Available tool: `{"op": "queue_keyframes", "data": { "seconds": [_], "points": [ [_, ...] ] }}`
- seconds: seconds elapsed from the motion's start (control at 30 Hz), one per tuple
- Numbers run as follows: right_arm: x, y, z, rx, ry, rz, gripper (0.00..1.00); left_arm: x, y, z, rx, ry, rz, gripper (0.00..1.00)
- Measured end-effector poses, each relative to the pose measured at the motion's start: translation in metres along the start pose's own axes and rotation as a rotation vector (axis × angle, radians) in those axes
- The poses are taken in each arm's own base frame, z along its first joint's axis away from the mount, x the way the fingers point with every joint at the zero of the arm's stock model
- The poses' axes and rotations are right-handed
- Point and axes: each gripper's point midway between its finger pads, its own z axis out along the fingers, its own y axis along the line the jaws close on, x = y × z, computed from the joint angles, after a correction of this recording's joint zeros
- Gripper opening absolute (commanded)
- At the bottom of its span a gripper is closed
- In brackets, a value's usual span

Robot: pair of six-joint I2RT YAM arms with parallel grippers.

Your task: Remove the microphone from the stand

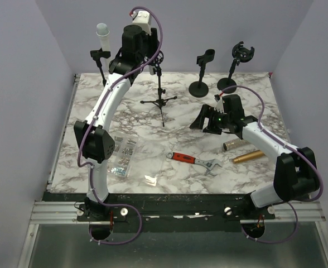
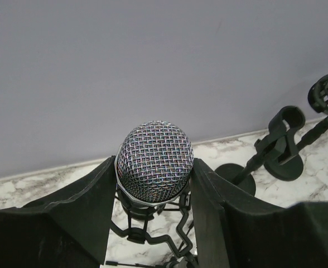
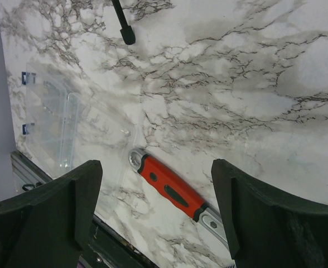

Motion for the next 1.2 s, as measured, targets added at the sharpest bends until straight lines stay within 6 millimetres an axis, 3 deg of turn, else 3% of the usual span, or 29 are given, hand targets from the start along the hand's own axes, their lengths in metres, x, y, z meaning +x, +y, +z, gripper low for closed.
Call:
{"op": "queue_keyframes", "data": {
  "seconds": [0.07, 0.33, 0.47, 0.63, 0.73, 0.8, 0.9, 1.0, 1.2],
  "points": [
    [0.002, -0.001, 0.0, 0.003, 0.004, 0.005, 0.87, -0.022, -0.005, -0.009, 0.011, -0.042, 0.009, 0.0],
    [0.006, -0.004, 0.001, 0.008, 0.012, 0.017, 0.87, -0.111, -0.024, -0.066, 0.052, -0.224, 0.038, 0.0],
    [0.006, -0.004, 0.001, 0.01, 0.011, 0.018, 0.87, -0.162, -0.029, -0.108, 0.068, -0.337, 0.028, 0.0],
    [0.006, -0.004, 0.001, 0.01, 0.01, 0.017, 0.86, -0.201, -0.032, -0.157, 0.088, -0.427, -0.016, 0.0],
    [0.005, -0.004, 0.001, 0.009, 0.01, 0.017, 0.87, -0.211, -0.034, -0.186, 0.113, -0.445, -0.056, 0.0],
    [0.005, -0.003, 0.002, 0.006, 0.007, 0.015, 0.87, -0.208, -0.036, -0.203, 0.132, -0.435, -0.086, 0.0],
    [0.004, -0.002, 0.003, -0.004, 0.001, 0.011, 0.87, -0.187, -0.038, -0.22, 0.161, -0.377, -0.135, 0.0],
    [0.004, 0.001, 0.004, -0.026, 0.003, 0.011, 0.87, -0.138, -0.045, -0.232, 0.224, -0.252, -0.205, 0.0],
    [0.008, 0.016, 0.006, -0.126, 0.022, -0.005, 0.86, -0.047, -0.064, -0.226, 0.375, 0.024, -0.303, 0.0]
  ]
}}
